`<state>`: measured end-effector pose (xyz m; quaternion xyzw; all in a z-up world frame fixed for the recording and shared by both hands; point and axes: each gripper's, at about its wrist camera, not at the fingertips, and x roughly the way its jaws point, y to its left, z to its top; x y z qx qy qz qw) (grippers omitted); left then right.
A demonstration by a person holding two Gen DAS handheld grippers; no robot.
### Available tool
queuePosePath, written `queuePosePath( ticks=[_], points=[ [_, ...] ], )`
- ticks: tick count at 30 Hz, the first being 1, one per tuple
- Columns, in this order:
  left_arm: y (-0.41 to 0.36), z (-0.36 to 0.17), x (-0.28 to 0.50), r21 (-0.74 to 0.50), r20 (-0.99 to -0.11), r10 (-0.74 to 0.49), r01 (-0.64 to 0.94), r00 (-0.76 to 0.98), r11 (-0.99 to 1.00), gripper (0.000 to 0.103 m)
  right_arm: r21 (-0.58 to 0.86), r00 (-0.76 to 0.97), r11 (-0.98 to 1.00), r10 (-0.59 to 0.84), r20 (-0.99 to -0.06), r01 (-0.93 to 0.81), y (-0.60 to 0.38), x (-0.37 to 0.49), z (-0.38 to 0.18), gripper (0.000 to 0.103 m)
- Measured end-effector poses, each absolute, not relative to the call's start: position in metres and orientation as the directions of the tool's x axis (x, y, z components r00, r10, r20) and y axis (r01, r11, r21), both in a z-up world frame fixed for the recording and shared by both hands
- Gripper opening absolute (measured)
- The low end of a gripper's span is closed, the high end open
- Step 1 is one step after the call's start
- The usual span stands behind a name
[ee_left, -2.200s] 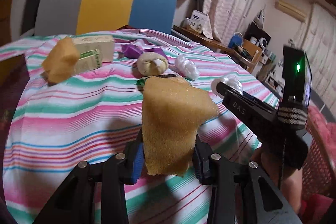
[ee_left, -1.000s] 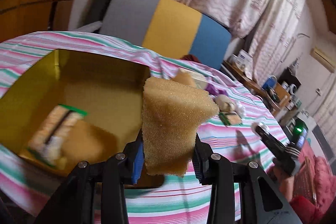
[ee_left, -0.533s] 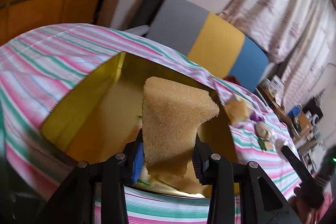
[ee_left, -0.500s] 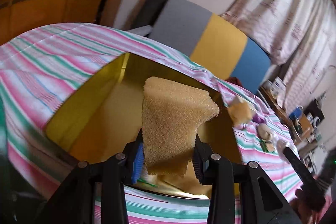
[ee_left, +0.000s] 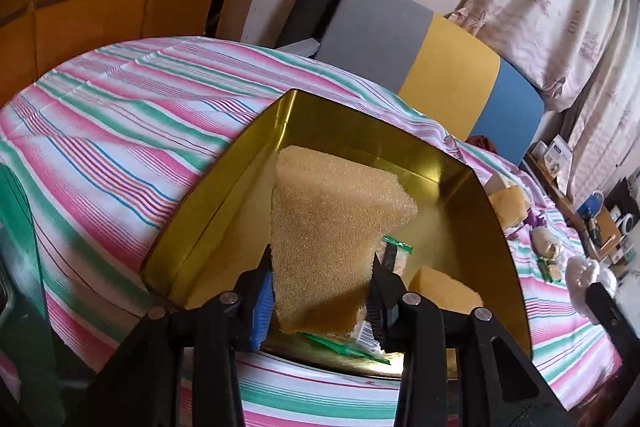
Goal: Organize objects
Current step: 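Carry the sponge into the gold tin and open the left gripper while the right carries the ball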
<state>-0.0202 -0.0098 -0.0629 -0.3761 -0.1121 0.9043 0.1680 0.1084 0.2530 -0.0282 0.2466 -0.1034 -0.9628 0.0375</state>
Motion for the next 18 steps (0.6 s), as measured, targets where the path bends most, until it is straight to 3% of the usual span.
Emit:
queuePosePath(
  ticks=[5, 9, 11, 16, 18],
  points=[
    [-0.011, -0.062, -0.022, -0.31, -0.65, 0.365, -0.207, -0.666, -0.928, 0.044, 0.212, -0.868, -0.976, -0.144, -0.475, 0.046, 0.24, 0.104, -0.03, 0.035],
    [-0.014, -0.057, -0.02, -0.325, -0.643, 0.361, -0.186, -0.676, -0.927, 0.067, 0.209, -0.864, -0.976, -0.157, -0.478, 0.062, 0.235, 0.101, -0.029, 0.035],
    [-0.017, -0.056, -0.02, -0.339, -0.644, 0.356, -0.165, -0.677, -0.926, 0.072, 0.209, -0.86, -0.976, -0.163, -0.483, 0.068, 0.232, 0.101, -0.03, 0.035],
    [-0.021, -0.046, -0.018, -0.325, -0.66, 0.292, -0.086, -0.692, -0.942, 0.097, 0.21, -0.843, -0.975, -0.174, -0.509, 0.075, 0.227, 0.096, -0.036, 0.035],
    [-0.023, -0.041, -0.016, -0.334, -0.661, 0.276, -0.055, -0.698, -0.941, 0.101, 0.205, -0.833, -0.976, -0.177, -0.525, 0.078, 0.224, 0.093, -0.04, 0.035]
  ],
)
